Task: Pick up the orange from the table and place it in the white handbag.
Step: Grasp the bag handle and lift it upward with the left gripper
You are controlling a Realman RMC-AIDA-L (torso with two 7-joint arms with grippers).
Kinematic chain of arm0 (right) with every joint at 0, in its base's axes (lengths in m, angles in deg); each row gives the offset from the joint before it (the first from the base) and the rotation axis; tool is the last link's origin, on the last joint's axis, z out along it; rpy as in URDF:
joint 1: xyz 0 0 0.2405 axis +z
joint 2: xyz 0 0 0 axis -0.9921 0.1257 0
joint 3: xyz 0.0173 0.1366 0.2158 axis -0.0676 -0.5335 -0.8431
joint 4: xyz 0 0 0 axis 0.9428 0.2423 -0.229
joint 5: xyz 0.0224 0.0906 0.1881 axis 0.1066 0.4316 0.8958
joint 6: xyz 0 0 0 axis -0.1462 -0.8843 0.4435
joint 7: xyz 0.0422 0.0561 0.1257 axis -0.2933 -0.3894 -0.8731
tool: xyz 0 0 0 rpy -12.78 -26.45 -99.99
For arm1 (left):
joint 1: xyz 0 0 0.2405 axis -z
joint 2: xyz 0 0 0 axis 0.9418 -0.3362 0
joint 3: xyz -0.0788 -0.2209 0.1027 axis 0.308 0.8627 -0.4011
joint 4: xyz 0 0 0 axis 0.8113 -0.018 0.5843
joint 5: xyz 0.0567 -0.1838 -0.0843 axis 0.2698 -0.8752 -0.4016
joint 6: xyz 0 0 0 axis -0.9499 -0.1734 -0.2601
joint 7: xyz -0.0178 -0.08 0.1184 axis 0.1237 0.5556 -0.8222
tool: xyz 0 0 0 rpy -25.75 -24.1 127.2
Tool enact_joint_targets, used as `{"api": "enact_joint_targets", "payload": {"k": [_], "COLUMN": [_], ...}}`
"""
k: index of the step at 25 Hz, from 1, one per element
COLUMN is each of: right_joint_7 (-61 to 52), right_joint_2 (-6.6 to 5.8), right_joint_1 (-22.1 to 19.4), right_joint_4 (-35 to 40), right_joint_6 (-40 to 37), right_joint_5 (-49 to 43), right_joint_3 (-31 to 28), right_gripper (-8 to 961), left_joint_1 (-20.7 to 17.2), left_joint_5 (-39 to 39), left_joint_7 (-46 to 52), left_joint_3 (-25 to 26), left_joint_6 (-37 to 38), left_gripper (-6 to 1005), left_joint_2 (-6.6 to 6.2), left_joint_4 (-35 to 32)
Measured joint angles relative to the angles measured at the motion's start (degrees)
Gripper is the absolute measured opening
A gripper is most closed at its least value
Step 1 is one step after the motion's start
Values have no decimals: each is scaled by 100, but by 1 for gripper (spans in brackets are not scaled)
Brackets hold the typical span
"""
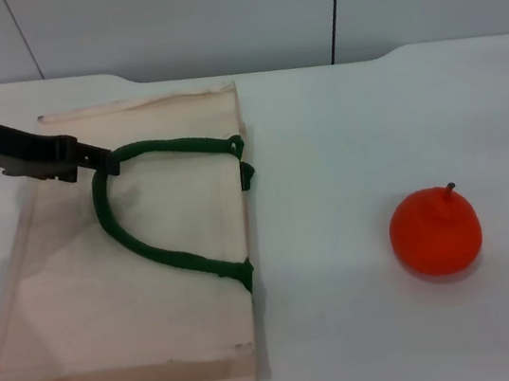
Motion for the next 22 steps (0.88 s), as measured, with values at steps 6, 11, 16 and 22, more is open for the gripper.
{"api": "enact_joint_targets", "payload": {"k": [6, 11, 16, 22], "right_joint_7": [0, 0, 0, 1], "right_joint_2": [0, 0, 0, 0], "right_joint_1": [29, 29, 32, 42], "right_joint_4": [-15, -17, -4, -8], "right_joint_6": [0, -8, -78, -79], "right_joint_5": [0, 4, 1, -4], "right_joint_3": [0, 0, 0, 0], "right_gripper": [883, 882, 882, 881], "left_joint_1": [20, 39, 58, 62], "left_joint_5": [127, 234, 235, 302], "left_joint_7": [68, 146, 151, 151], "left_joint_3": [0, 0, 0, 0], "left_joint_6": [-420, -705, -879, -1074], "left_gripper": [783, 783, 783, 782], "left_joint_2": [-55, -60, -52, -96], "left_joint_4": [-433, -625, -678, -1063]}}
